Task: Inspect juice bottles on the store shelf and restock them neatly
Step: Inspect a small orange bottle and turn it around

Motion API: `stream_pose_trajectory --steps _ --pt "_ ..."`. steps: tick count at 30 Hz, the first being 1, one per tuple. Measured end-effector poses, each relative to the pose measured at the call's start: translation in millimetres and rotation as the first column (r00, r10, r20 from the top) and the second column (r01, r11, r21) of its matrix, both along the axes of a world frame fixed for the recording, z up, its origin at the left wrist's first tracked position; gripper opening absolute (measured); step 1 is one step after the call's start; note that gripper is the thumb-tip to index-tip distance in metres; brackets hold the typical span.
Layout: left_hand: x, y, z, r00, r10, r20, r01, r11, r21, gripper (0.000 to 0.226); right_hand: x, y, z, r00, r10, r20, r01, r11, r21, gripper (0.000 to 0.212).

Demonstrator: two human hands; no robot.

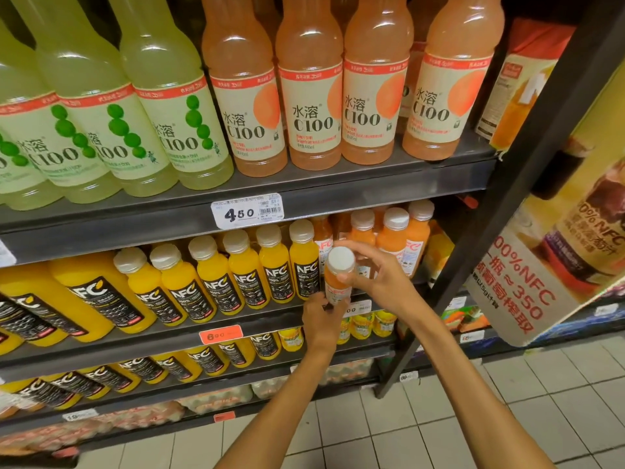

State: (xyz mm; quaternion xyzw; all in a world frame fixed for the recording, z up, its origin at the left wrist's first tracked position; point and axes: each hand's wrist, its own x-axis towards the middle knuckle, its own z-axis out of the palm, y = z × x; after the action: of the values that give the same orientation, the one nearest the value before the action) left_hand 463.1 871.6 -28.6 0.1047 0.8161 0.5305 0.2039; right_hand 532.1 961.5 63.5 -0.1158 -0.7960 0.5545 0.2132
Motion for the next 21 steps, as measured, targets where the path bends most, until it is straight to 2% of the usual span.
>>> stream_pose_trajectory --steps 4,7,10,12,13,16,18,21 --pt "-2.0 4.2 1.2 0.995 0.058 0.082 -0.066 0.994 0.088 0.028 -9.8 5.0 -5.7 1.000 -0.019 0.003 0.020 0.999 -0.050 0.049" --pt "-6.7 5.5 -3.0 0.995 0.076 0.071 -0.081 0.994 0.079 0.028 -15.6 9.0 -7.7 0.999 -0.052 -0.017 0.050 0.994 -0.100 0.049" --pt "-7.3 8.0 -4.4 0.978 0.106 0.181 -0.126 0.987 0.103 0.025 -23.4 9.8 -10.0 0.997 -0.080 -0.004 0.079 0.993 -0.087 0.047" --pt "-6.2 10.6 -5.3 0.965 0.121 0.231 -0.154 0.980 0.130 0.008 -29.0 7.2 -11.6 0.987 -0.156 -0.025 0.156 0.988 0.013 0.040" --pt "-5.6 11.5 -3.7 0.965 0.125 0.232 -0.159 0.978 0.136 0.004 -31.9 6.1 -13.0 0.976 -0.211 -0.046 0.216 0.969 0.121 0.035" --pt "-8.9 14.6 -3.9 0.954 0.133 0.268 -0.180 0.971 0.158 0.015 -40.1 2.8 -16.3 0.924 -0.376 -0.075 0.359 0.778 0.515 0.027" --pt "-10.8 17.5 -2.6 0.933 0.125 0.338 -0.199 0.960 0.195 0.029 -44.1 2.3 -14.9 0.906 -0.415 -0.077 0.375 0.707 0.600 0.022" --pt "-10.8 24.0 1.9 0.911 0.153 0.384 -0.249 0.945 0.212 0.039 -47.1 5.0 -12.6 0.900 -0.424 -0.107 0.394 0.680 0.619 0.017"
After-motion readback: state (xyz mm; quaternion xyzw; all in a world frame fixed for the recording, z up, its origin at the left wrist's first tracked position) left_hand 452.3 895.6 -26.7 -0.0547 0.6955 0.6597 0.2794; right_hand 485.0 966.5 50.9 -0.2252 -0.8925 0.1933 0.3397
